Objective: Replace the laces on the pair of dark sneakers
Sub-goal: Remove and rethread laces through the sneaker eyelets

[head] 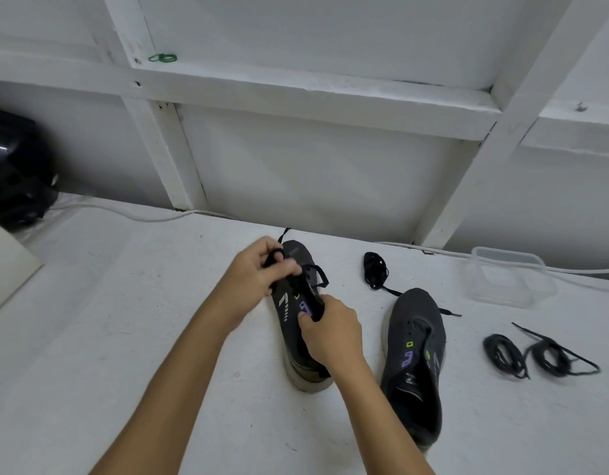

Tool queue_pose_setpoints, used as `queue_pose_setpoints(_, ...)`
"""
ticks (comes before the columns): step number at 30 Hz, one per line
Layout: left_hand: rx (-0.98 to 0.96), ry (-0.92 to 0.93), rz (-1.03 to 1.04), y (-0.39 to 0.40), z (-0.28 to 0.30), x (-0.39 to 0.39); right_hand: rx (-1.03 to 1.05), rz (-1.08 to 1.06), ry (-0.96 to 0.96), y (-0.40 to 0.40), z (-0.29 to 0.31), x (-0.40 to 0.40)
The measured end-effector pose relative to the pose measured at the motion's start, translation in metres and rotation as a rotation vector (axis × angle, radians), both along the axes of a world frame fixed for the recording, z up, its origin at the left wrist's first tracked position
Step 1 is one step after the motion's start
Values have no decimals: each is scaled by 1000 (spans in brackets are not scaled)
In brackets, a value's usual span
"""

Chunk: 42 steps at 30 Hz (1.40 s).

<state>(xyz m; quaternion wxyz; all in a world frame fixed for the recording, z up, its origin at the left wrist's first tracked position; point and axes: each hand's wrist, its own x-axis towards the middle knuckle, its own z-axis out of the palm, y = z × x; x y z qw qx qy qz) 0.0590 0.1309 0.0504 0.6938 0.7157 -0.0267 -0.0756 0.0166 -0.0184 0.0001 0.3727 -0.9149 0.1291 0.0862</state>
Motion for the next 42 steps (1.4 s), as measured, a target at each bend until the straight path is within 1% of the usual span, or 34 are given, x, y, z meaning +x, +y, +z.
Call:
queue_pose_setpoints(2,-177,-80,24,1,25,-2,-13,3,24,0,0,1)
queue_pose_setpoints(5,-443,-147,51,4,58,-2,-28,3,50,0,2,3)
queue_pose_setpoints(7,-515,-187,56,9,77,0,-30,2,62,0,4,3)
queue_pose_setpoints(9,-542,-211,53,13,88,0,-38,5,63,1,4,4)
queue_pose_setpoints(12,-599,-190,46,12,91,-1,-58,8,69,2,5,2)
queue_pose_setpoints(13,-584,-183,43,10,89,0,-59,6,74,3,4,2)
queue_pose_setpoints(16,-424,-182,37,1,83,5,-48,-1,106,0,6,5)
queue_pose_setpoints(18,-391,-170,40,-2,80,8,-16,26,88,-3,9,8)
queue_pose_setpoints(23,-547,-109,-22,0,69,13,104,242,-163,-8,39,35)
queue_pose_setpoints(25,-590,-67,21,1,60,20,182,275,-166,-12,51,46)
queue_pose_setpoints(26,-576,-43,76,2,55,25,252,262,-152,-15,55,51)
queue_pose_setpoints(28,-473,12,223,3,41,36,440,194,-141,-23,60,56)
queue_pose_setpoints(30,-306,70,352,4,21,44,603,109,-172,-33,63,59)
queue_pose_setpoints(31,-182,93,399,5,9,47,671,64,-190,-38,63,61)
queue_pose_setpoints(33,179,128,477,7,-14,49,759,-7,-225,-47,64,66)
queue_pose_setpoints(35,532,168,482,7,-33,47,811,-67,-248,-56,65,70)
queue_pose_setpoints(36,646,198,454,5,-39,45,809,-91,-256,-60,65,73)
queue_pose_setpoints(38,774,222,407,-1,-49,41,788,-119,-256,-66,64,78)
queue_pose_setpoints(39,798,208,393,-6,-53,39,786,-127,-253,-68,63,80)
queue_pose_setpoints(42,716,186,330,-18,-56,42,745,-140,-234,-72,59,87)
